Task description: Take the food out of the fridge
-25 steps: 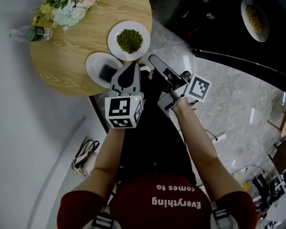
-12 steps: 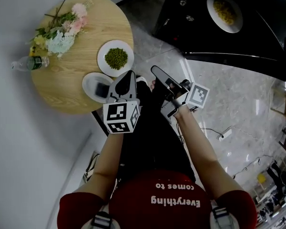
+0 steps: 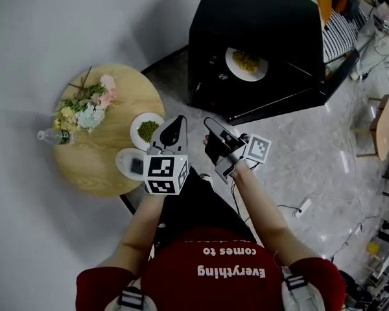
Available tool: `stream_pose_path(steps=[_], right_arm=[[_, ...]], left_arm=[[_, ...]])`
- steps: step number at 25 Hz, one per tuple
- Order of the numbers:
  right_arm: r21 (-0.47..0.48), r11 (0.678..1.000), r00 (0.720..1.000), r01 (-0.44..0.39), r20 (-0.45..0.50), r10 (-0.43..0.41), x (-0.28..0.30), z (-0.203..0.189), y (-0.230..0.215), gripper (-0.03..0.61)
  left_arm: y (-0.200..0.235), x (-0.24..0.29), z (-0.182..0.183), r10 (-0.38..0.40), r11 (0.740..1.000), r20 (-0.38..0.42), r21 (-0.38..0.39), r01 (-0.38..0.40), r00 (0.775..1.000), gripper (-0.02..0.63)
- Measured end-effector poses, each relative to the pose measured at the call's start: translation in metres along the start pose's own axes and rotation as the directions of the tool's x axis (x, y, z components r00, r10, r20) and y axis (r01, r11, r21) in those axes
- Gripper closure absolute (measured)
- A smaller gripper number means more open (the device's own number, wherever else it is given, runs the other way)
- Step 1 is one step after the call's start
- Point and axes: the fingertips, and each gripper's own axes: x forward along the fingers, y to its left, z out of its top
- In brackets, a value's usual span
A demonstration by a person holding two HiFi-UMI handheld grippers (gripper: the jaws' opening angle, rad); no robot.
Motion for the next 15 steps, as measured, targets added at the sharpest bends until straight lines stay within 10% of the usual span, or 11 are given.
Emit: stream_pose_path(steps=[15], right_arm=[[-0.012, 0.981, 0.953, 0.194, 0.239, -0.186, -0.032, 0.108, -0.007, 0.564]], left_arm=[[-0.074, -0.022, 0.020, -0.172, 0.985, -0.052, -0.034, 0.171, 0.984, 0.609]])
